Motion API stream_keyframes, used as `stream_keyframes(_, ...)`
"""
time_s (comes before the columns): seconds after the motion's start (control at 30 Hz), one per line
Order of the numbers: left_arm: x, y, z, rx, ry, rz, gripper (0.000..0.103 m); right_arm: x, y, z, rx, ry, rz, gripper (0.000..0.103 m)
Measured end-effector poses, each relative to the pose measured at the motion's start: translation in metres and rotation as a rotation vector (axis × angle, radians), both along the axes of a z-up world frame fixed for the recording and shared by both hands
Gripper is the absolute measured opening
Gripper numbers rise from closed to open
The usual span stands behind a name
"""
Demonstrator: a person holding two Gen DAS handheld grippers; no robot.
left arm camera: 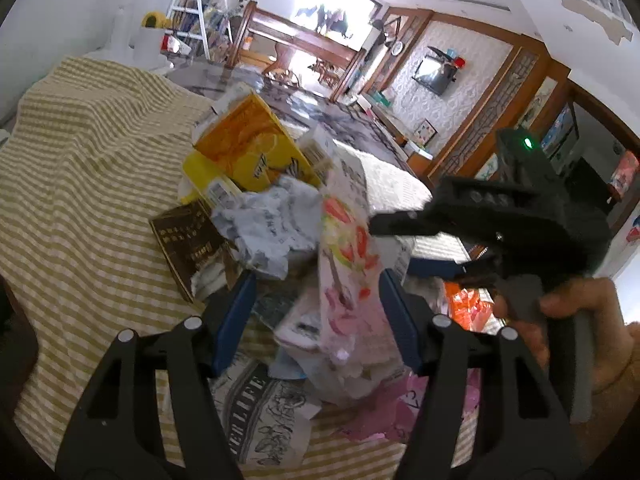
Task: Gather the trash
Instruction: 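Grasp the clear plastic bottle with the right tool while the left tool grasps the pink Pocky box, then carry bottle and Pocky box over the red bucket and open both tools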
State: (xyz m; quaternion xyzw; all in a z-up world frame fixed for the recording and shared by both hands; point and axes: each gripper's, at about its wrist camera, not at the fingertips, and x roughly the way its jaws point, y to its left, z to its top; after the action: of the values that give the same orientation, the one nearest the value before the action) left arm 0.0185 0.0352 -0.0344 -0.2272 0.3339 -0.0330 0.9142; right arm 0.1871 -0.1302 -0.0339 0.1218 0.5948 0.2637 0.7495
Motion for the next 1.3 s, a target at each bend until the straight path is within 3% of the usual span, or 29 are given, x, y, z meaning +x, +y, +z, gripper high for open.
stream_keyframes(0.03, 0.002, -0.003, -0.003, 0.002, 0.014, -0.012, 0.061, 0.001, 0.002, 0.0, 0.0, 0.002, 0.004, 0.075)
stream_keyframes(0.07, 0.003, -0.006, -0.005, 0.006, 0.024, -0.022, 0.054, 0.003, 0.004, 0.0, -0.001, 0.002, 0.013, 0.075)
stream_keyframes(0.1, 0.005, -0.007, -0.008, 0.01, 0.033, -0.03, 0.037, 0.004, 0.006, 0.001, -0.012, -0.007, 0.024, 0.07)
stream_keyframes(0.13, 0.005, -0.007, -0.008, 0.013, 0.038, -0.032, 0.033, 0.004, 0.007, 0.0, -0.033, -0.025, 0.03, 0.064)
stream_keyframes(0.2, 0.003, -0.005, -0.006, 0.022, 0.026, -0.012, 0.032, 0.005, 0.003, 0.001, -0.012, -0.044, 0.03, 0.042)
stream_keyframes(0.23, 0.002, -0.004, -0.004, 0.017, 0.016, -0.001, 0.032, 0.003, 0.0, 0.001, 0.01, -0.044, 0.024, 0.041)
stream_keyframes(0.33, -0.002, 0.0, 0.0, 0.019, -0.012, 0.022, 0.031, 0.001, -0.015, 0.004, 0.071, -0.051, -0.015, 0.041)
stream_keyframes(0.53, -0.016, 0.001, 0.021, 0.085, -0.135, 0.066, 0.031, 0.001, -0.016, 0.007, 0.072, -0.022, -0.009, 0.043)
stream_keyframes(0.6, -0.021, -0.001, 0.03, 0.119, -0.185, 0.074, 0.031, 0.002, -0.012, 0.007, 0.071, -0.014, -0.008, 0.058)
stream_keyframes(0.67, -0.024, -0.005, 0.036, 0.153, -0.214, 0.085, 0.031, 0.001, -0.006, 0.007, 0.051, -0.019, -0.014, 0.066)
stream_keyframes(0.8, -0.025, -0.006, 0.037, 0.16, -0.215, 0.092, 0.031, 0.002, 0.017, 0.004, -0.037, -0.042, 0.022, 0.083)
stream_keyframes(0.87, -0.022, -0.003, 0.035, 0.15, -0.204, 0.095, 0.031, 0.0, 0.025, 0.002, -0.086, -0.067, 0.042, 0.081)
stream_keyframes(0.9, -0.021, -0.002, 0.034, 0.148, -0.199, 0.097, 0.031, -0.002, 0.029, 0.003, -0.108, -0.095, 0.049, 0.069)
stream_keyframes(0.93, -0.022, -0.001, 0.033, 0.144, -0.196, 0.097, 0.031, -0.003, 0.029, 0.003, -0.105, -0.099, 0.056, 0.067)
stream_keyframes(1.07, -0.02, 0.002, 0.029, 0.137, -0.178, 0.092, 0.031, -0.011, 0.017, 0.014, -0.06, -0.148, 0.045, 0.064)
stream_keyframes(1.3, -0.022, 0.0, 0.028, 0.152, -0.176, 0.095, 0.031, -0.029, -0.036, 0.062, 0.085, -0.28, -0.032, 0.06)
